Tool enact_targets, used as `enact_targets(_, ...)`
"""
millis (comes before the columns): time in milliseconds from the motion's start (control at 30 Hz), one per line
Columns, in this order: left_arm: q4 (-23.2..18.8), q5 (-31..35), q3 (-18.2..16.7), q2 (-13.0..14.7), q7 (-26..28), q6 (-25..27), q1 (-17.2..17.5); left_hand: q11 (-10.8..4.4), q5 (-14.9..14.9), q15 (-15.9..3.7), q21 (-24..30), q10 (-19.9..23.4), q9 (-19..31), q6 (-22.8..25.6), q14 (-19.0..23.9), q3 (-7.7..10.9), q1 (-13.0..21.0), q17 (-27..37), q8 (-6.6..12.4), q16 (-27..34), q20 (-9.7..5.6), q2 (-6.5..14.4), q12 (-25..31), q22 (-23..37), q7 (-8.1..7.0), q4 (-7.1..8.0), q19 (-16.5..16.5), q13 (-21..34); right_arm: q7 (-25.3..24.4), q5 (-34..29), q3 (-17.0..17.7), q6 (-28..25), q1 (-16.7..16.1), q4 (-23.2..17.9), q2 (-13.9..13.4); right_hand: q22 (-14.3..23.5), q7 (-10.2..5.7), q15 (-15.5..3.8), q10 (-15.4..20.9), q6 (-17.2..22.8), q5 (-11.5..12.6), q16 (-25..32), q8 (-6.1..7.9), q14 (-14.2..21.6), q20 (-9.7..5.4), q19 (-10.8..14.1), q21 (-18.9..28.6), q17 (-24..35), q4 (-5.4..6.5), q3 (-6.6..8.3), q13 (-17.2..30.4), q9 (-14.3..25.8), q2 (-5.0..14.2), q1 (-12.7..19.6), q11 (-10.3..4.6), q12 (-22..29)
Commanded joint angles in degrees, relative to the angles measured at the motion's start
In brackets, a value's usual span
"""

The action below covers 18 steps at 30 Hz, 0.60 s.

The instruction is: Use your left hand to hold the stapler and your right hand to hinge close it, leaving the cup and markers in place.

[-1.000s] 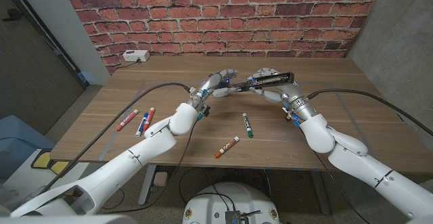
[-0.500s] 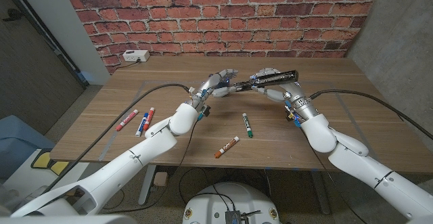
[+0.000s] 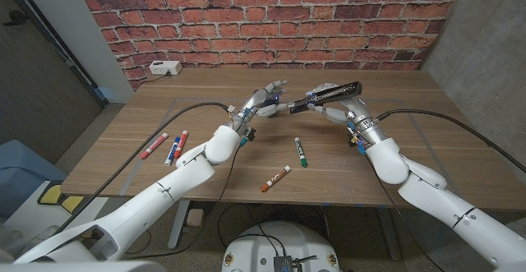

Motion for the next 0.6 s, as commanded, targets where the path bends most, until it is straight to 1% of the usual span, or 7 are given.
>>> enact_targets(33,0.6,-1.1,0.0,-0.6,-0.3,-1.8,0.0,0.03,0.6,-5.23,-0.3,-0.5,0.0,-0.5,-0.6,-0.25,-0.5,0.0,-0.14,0.0,0.38,-0.1,-0.2,0.1,-0.14,-0.18,0.2,0.1,-0.6,0.7,1.0,0.8,-0.7,0.0,0.0,0.3,-0.25,-11.11,7.6,0.7,0.1,0.3,-0.14,0.8,-0.92,0.2,0.4,0.3,1.29,1.54,0.8,0.3,4.88,5.4,-7.46,3.6)
enact_targets(167,0.1,-0.7,0.0,-0.7,0.1,-2.4,0.2,0.16,0.7,-4.89,-0.5,-0.9,0.0,-0.1,-1.4,-0.31,-0.5,-0.1,-0.14,-0.3,0.48,-0.3,-0.6,0.1,-0.04,-0.29,0.0,0.0,-1.0,0.7,1.5,1.0,-1.2,-0.3,0.0,0.3,-0.31,-11.12,7.6,0.7,0.1,0.2,-0.26,0.8,-0.91,0.2,0.4,0.4,1.31,1.53,0.7,0.4,4.87,5.5,-7.42,3.7)
enact_targets(233,-0.1,-0.4,0.1,-0.8,0.4,-2.7,0.3,0.74,0.8,-4.66,-0.7,-1.9,0.0,0.5,-2.2,-0.33,-0.6,-0.3,-0.09,-0.6,0.5,-0.3,-1.2,0.0,0.05,-0.39,0.0,-0.2,-1.2,0.7,1.7,1.0,-1.4,-0.4,0.0,0.3,-0.26,-11.12,7.6,0.7,0.1,0.2,-0.31,0.8,-0.86,0.3,0.4,0.5,1.31,1.52,0.6,0.4,4.85,5.6,-7.41,3.7)
enact_targets(400,-0.7,0.8,0.1,-1.2,1.5,-3.2,0.8,1.16,1.0,-4.45,-1.2,-2.9,-0.1,1.3,-3.9,-0.36,-0.8,-0.6,-0.11,-1.1,0.28,-0.2,-2.0,0.0,0.11,-0.45,-0.6,-0.5,-1.9,0.6,2.2,1.0,-1.9,-0.5,0.3,0.3,-0.22,-11.11,7.5,0.8,0.1,0.1,-0.45,0.9,-0.82,0.4,0.4,0.7,1.35,1.49,0.6,0.5,4.84,5.6,-7.39,3.9)
enact_targets(500,-1.2,1.0,0.0,-1.3,1.8,-3.3,1.1,1.44,1.2,-4.57,-1.7,-3.6,-0.1,2.0,-5.9,-0.37,-0.4,-1.1,-0.22,-1.7,-0.59,-0.4,-2.8,0.0,0.15,-0.94,-0.9,-0.8,-2.5,0.7,2.5,1.2,-2.2,-0.5,0.7,0.3,-0.2,-11.12,7.6,0.8,0.1,0.1,-0.56,0.9,-0.8,0.3,0.5,0.8,1.36,1.47,0.5,0.6,4.83,5.7,-7.22,4.0)
enact_targets(533,-1.4,1.1,-0.1,-1.4,2.0,-3.5,1.3,1.73,1.2,-4.68,-2.0,-4.1,-0.1,2.3,-6.4,-0.42,-0.2,-1.3,-0.29,-1.8,-1.11,-0.5,-3.3,-0.1,0.17,-1.16,-1.2,-1.0,-2.7,0.7,2.6,1.3,-2.2,-0.4,0.9,0.3,-0.2,-11.12,7.6,0.9,0.1,0.1,-0.59,1.0,-0.84,0.3,0.5,0.9,1.36,1.48,0.4,0.6,4.84,5.7,-7.25,4.0)
enact_targets(600,-1.9,1.4,-0.2,-1.4,2.3,-3.7,1.5,1.98,1.3,-4.59,-2.3,-4.4,0.0,2.5,-6.8,-0.42,-0.1,-1.5,-0.32,-1.9,-1.55,-0.3,-3.5,-0.1,0.24,-1.24,-1.5,-1.2,-2.9,0.7,2.7,1.4,-2.2,-0.2,1.1,0.3,-0.19,-11.12,7.7,0.9,0.1,0.0,-0.62,1.0,-0.81,0.4,0.5,0.9,1.36,1.47,0.3,0.6,4.82,5.7,-7.15,4.0)
